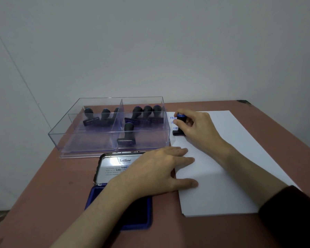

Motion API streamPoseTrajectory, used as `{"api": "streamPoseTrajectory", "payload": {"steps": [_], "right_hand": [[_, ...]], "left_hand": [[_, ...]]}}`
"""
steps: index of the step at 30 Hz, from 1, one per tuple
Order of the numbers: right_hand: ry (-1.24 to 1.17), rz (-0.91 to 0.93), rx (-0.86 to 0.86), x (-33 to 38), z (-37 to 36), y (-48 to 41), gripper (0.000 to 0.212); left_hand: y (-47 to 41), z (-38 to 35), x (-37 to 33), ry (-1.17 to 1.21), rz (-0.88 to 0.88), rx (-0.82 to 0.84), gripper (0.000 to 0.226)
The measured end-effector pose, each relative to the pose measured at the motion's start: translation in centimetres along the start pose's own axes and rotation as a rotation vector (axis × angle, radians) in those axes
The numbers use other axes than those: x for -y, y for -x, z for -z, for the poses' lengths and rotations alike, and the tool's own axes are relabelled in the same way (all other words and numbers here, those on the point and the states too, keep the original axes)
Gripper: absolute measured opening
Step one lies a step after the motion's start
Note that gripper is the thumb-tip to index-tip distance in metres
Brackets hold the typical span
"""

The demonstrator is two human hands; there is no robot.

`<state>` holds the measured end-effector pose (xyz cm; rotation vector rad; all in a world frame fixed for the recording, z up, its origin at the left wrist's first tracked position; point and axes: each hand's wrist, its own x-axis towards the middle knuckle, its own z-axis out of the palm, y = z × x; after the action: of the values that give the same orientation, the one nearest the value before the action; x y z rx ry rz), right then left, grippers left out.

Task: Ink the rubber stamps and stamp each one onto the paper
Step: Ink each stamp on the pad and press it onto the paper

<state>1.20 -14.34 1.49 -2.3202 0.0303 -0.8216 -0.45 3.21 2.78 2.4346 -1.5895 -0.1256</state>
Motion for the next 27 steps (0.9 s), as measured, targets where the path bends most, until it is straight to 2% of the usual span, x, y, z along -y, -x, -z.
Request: {"api": "streamPoseTrajectory", "payload": {"steps": [22,27], "right_hand": [[0.008,0.015,0.013,0.33,0.21,0.64,0.01],[-0.104,-0.085,0.033,0.19,0.6,0.38,0.009]], "left_hand": [[0.03,-0.05,-0.08,0.014,0.009,-0.001,0.06],[0.01,0.11,0.08,0.011,0.015,0.0,0.06]]}}
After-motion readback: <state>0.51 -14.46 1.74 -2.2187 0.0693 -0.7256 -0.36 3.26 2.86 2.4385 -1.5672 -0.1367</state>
